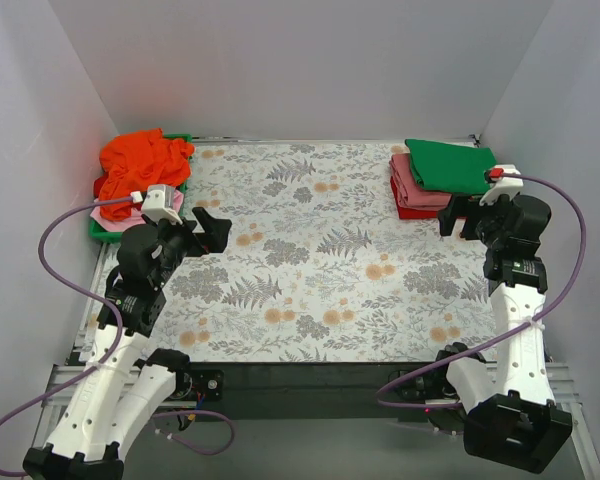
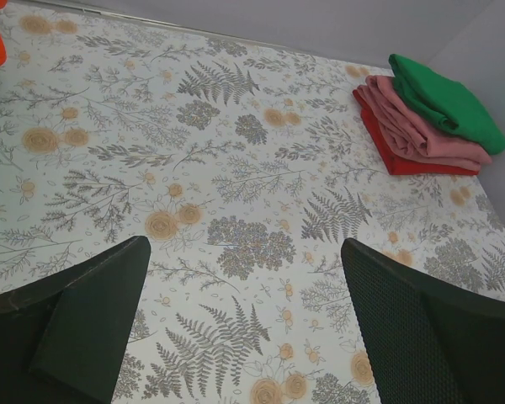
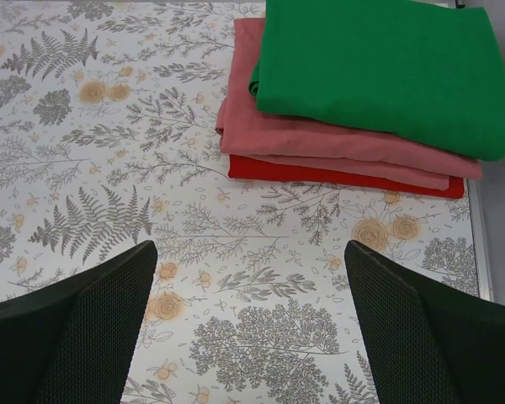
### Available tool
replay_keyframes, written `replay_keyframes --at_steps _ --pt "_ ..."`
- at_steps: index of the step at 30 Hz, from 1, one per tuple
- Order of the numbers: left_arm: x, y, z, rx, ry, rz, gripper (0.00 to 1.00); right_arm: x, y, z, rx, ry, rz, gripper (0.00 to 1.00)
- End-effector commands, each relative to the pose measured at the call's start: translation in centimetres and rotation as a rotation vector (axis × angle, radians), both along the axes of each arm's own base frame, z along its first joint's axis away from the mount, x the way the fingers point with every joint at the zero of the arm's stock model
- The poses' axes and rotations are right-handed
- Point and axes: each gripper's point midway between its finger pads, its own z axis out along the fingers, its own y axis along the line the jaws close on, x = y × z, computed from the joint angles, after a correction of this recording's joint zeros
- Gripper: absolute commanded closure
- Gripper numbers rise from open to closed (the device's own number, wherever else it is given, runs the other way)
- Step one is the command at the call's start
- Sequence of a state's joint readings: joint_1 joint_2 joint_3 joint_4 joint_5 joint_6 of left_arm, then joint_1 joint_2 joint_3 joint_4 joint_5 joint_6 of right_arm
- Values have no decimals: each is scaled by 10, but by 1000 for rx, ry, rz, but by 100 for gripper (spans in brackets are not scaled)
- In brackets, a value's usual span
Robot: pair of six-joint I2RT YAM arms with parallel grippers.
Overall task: Fold and stack the t-shirts
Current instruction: Grab the tshirt from the pile
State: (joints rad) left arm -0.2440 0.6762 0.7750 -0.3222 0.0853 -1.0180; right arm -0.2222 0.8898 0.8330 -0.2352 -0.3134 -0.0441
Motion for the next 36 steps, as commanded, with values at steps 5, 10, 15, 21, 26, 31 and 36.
replay_keyframes --at_steps 5,10,15,21,26,31,36 --pt "12 3 -2 8 14 28 2 8 22 13 -42 -73 193 1" --pt "33 3 -9 8 35 51 2 -11 68 7 -83 -127 575 2" --pt "87 39 -4 -34 103 154 2 -28 92 -10 -46 -148 775 2" --pt "159 113 4 -66 170 422 7 -38 102 -38 32 -106 852 2" --pt "215 156 -26 61 235 576 18 -44 102 -51 24 -98 851 2" --pt "257 175 -33 178 241 606 25 -44 103 -49 41 -94 857 2" --pt "272 186 -77 250 351 631 28 -46 106 -46 62 -91 874 2"
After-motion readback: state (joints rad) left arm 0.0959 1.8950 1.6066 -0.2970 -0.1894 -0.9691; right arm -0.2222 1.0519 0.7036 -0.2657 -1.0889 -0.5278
